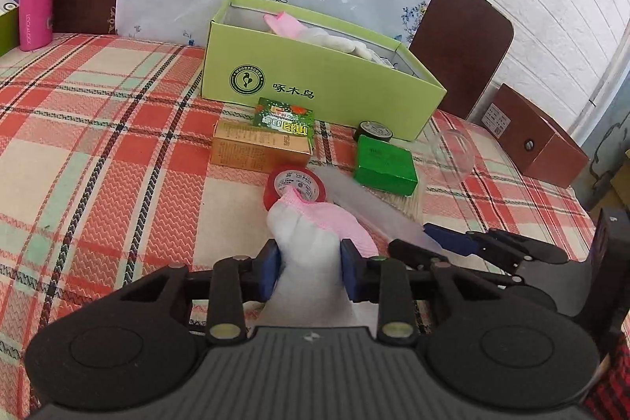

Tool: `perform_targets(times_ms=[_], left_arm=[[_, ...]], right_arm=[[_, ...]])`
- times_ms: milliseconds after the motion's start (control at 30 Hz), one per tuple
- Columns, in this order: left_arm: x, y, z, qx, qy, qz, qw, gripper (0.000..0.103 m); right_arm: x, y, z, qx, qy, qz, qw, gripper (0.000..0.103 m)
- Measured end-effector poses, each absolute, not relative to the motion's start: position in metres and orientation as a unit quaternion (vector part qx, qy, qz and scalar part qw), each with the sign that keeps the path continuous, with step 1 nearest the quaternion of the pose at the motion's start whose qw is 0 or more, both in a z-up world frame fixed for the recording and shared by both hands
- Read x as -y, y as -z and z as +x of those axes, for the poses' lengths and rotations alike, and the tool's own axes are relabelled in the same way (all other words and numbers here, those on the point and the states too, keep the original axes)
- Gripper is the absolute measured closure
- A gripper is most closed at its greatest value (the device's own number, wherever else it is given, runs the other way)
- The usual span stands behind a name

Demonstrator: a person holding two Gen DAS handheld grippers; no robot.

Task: Organize objects
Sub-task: 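Grasp the white-and-pink glove with the left tool while the right tool grasps the clear tube, then lift the glove with the left tool while the right tool lifts the tube toward the box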

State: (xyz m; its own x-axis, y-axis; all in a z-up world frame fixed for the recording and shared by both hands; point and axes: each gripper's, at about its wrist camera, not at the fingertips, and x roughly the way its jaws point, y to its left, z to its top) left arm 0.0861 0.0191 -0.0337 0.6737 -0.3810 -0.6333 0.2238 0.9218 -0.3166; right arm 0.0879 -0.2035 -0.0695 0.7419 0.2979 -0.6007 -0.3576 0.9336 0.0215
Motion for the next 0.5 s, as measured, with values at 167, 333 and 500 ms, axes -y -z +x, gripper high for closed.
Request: perform_targets(times_ms=[167, 333, 500], left_arm=[[-0.004, 0.028, 0.077, -0.36, 0.197, -0.083, 0.908, 0.046], [0.022, 0.032, 0.07, -0.347, 0.231, -0.044, 0.908, 0.037], [0.035, 0.029, 0.065, -0.327, 0.256, -0.023, 0.909, 0.056]], right_arm=[[0.22, 0.066, 0.07, -0.327, -0.128, -0.049, 0.935, 0.07], [0.24, 0.064, 0.037, -0.345, -0.114, -0.018, 0.932, 0.075], [0.247, 0.06, 0.02, -0.353, -0.119, -0.012, 0.928, 0.075]])
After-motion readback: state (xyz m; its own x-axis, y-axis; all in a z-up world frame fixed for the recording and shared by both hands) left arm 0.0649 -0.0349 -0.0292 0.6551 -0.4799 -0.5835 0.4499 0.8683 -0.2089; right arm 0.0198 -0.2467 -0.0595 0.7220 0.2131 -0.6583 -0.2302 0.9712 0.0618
